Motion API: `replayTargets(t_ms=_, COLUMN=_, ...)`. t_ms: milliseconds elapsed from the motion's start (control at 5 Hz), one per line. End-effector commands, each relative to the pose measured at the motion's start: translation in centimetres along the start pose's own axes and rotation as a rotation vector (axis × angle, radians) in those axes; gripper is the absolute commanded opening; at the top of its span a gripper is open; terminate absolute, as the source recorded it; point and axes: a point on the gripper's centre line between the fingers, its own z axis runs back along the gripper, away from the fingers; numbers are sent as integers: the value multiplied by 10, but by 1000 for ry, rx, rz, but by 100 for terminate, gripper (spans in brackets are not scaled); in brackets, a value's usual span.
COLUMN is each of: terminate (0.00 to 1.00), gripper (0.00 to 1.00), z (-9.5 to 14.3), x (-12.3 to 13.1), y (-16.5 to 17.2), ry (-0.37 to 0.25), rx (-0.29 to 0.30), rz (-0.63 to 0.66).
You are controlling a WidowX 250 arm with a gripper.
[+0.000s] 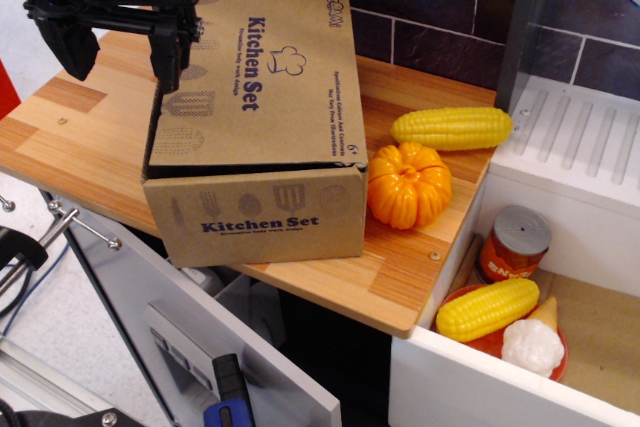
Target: Open brown1fbox flap
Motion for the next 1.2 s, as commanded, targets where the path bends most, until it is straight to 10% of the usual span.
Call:
replayTargets(t_ms=0, terminate=0, gripper=100, z=0, x=0, y=0, ry=0, rx=0, rz=0)
replayTargets(t_ms=400, terminate=0, gripper=100, z=-16, x=-7, y=4, ry=1, rx=-251, rz=158)
replayTargets(t_ms=1000, terminate=0, gripper=100, z=-19, x=2, y=-24, ry=12, rx=-364, rz=217)
